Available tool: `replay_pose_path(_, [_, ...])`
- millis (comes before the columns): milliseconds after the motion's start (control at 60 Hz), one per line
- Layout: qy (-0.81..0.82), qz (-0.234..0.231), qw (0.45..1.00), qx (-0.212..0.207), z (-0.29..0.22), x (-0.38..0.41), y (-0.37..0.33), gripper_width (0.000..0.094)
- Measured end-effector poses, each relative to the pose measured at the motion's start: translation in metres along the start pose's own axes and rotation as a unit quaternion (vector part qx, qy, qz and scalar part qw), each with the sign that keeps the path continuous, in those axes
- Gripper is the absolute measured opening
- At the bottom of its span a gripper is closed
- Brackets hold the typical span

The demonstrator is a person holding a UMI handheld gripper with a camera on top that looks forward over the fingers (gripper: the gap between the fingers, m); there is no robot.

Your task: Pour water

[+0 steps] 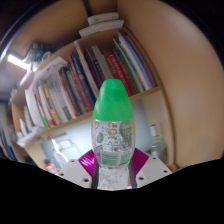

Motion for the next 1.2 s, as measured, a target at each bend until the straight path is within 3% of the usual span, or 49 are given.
replay_pose_path(100, [-0.09, 0.058, 0.994, 0.015, 0.03, -0.071, -0.013, 0.0462])
replay_pose_path(183, [-0.125, 0.094, 0.986, 0.055, 0.083, -0.118, -0.019, 0.0462])
replay_pose_path(383, [-0.124, 0.079, 0.984, 0.097, 0.184, -0.148, -0.027, 0.0472])
replay_pose_path(600, [-0.159, 0.086, 0.976, 0.125, 0.226, -0.165, -0.027, 0.0507])
replay_pose_path(683, [-0.155, 0.08, 0.979, 0.105, 0.222, -0.165, -0.026, 0.0492])
replay_pose_path(900, [-0.153, 0.081, 0.979, 0.108, 0.223, -0.166, -0.025, 0.051])
replay_pose_path(983, [-0.147, 0.091, 0.977, 0.126, 0.226, -0.169, -0.026, 0.0558])
replay_pose_path(1100, [-0.131, 0.108, 0.973, 0.155, 0.229, -0.168, -0.041, 0.0847])
replay_pose_path(1200, [-0.12, 0.114, 0.972, 0.168, 0.226, -0.158, -0.065, 0.084])
Point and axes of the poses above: the point between the fingertips, and its own axes, seen from behind it with the camera up: x to the left, z down, y forward, the way the camera looks, the point moved 3 cm from there along -y, backward, against the way the camera looks, and after that the axes turned 7 degrees about -z, right-handed, at the moved point
